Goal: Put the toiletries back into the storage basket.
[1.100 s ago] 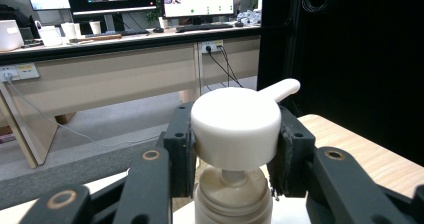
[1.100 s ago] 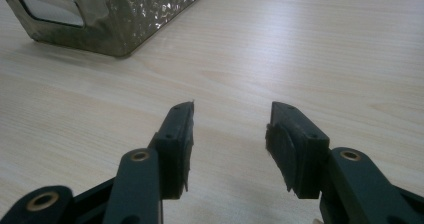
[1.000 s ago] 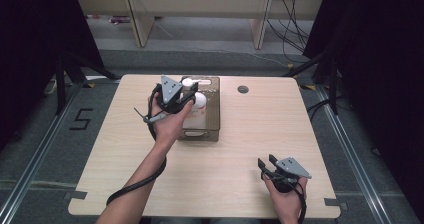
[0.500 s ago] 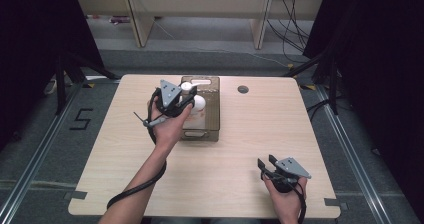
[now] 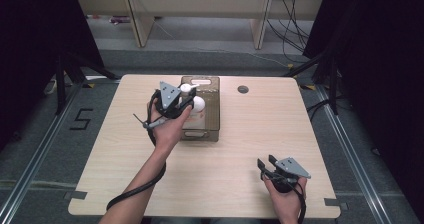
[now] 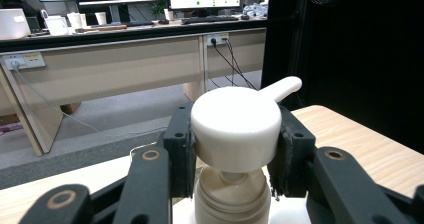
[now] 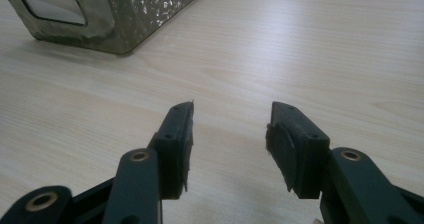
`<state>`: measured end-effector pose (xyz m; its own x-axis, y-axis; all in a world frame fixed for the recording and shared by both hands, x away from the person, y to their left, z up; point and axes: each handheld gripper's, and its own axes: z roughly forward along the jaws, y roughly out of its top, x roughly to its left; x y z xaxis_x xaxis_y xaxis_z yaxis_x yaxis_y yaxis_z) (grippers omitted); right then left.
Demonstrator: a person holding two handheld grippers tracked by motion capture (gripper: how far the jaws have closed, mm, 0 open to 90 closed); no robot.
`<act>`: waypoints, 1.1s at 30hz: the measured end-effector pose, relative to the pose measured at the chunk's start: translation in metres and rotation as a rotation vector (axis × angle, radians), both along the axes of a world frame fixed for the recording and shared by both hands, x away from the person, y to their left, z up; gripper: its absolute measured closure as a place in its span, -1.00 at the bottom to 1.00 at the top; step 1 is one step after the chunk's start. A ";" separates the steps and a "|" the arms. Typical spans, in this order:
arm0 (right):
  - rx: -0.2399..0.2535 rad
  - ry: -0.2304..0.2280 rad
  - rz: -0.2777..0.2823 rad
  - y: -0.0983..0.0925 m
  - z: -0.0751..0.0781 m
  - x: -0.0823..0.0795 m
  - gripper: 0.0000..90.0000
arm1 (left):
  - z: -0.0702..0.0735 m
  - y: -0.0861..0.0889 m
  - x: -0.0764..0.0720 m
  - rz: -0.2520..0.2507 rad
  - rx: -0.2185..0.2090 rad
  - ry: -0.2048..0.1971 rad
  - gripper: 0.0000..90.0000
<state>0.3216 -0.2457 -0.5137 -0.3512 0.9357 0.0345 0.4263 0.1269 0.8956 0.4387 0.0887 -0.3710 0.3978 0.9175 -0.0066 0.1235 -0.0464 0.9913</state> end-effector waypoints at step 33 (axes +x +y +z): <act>0.038 0.017 -0.009 0.003 -0.001 -0.001 0.16 | 0.000 0.004 -0.009 -0.018 0.043 -0.012 -0.19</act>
